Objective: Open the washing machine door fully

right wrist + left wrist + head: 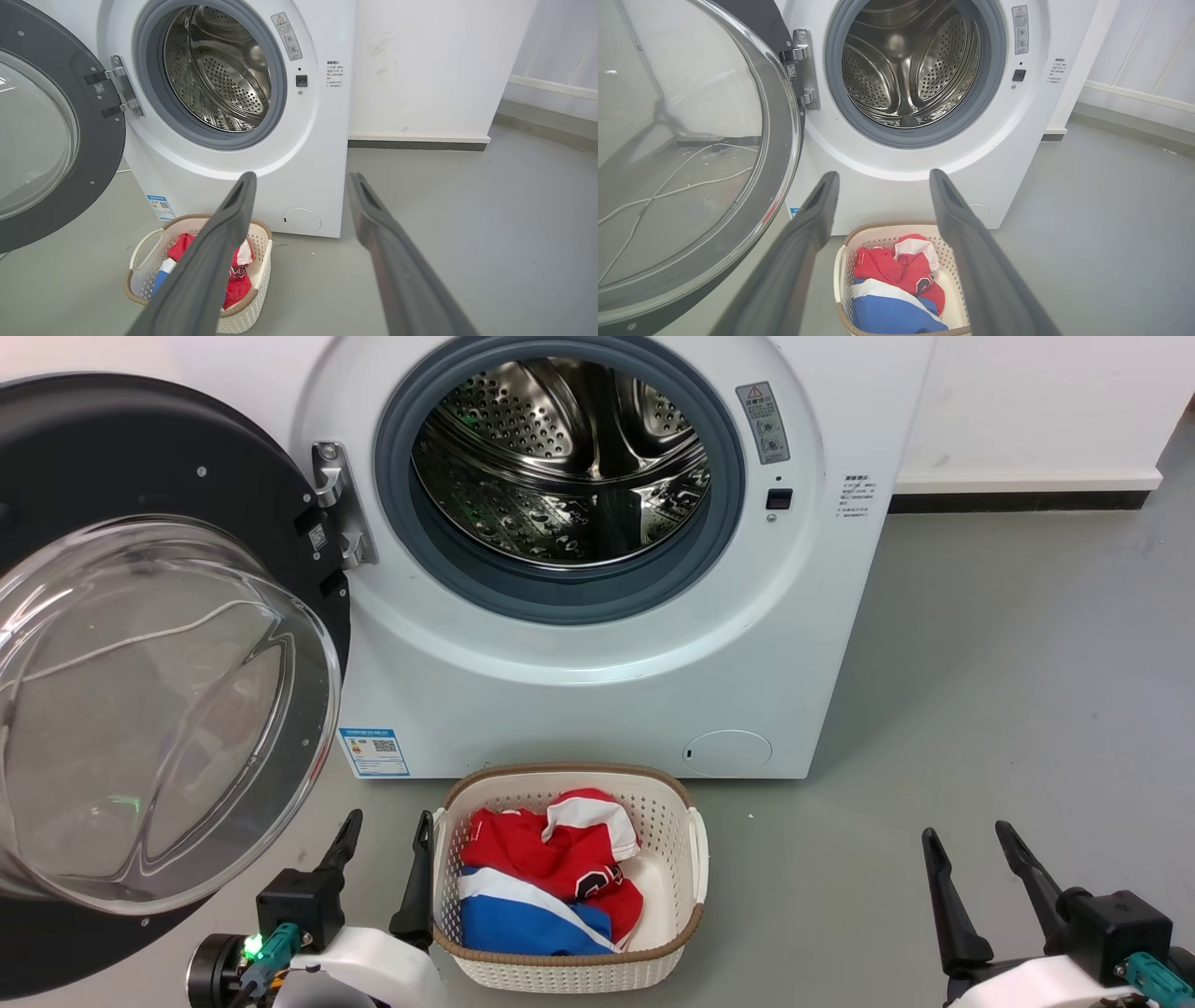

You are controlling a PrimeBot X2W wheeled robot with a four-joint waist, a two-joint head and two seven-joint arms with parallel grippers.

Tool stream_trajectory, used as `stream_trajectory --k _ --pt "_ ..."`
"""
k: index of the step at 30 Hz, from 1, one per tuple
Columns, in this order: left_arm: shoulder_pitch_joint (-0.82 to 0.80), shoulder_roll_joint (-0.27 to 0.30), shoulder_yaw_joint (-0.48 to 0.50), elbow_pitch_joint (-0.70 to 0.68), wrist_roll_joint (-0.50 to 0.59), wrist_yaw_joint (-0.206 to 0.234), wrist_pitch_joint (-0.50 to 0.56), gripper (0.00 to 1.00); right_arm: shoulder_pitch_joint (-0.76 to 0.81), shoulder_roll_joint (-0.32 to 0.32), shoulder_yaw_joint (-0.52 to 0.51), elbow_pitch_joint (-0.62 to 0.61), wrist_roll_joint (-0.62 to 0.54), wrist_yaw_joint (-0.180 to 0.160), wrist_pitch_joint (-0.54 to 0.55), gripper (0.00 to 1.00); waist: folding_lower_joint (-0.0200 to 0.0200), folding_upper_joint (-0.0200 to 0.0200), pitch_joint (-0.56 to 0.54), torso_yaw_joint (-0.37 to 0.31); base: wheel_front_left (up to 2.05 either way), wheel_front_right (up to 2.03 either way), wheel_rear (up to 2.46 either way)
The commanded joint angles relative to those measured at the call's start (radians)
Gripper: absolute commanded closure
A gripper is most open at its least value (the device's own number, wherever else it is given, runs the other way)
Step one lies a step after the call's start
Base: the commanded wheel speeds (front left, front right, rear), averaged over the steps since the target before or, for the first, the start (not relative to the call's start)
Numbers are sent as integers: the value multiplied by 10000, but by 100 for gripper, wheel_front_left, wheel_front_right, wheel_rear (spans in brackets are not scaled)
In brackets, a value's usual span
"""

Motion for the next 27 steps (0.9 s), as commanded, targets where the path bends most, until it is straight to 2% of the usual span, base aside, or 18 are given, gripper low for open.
stream_trajectory --k 1,10,11,14,27 --pt "-125 -13 20 21 -48 18 -66 0 64 9 4 -56 21 -3 -19 0 0 0 3 16 0 0 0" --pt "-172 31 34 62 -37 -13 -107 0 140 9 12 -96 42 -3 33 0 0 0 12 69 0 0 0" --pt "-38 -4 8 71 -59 -25 -71 100 30 0 17 -19 0 0 10 100 0 0 11 70 0 0 0" --pt "99 -110 21 212 -224 -75 -16 100 65 2 46 186 176 0 5 100 0 0 16 71 0 0 0" --pt "20 -488 804 231 -2096 -576 547 100 -340 -93 2 558 2763 0 255 100 0 0 64 67 0 0 0"
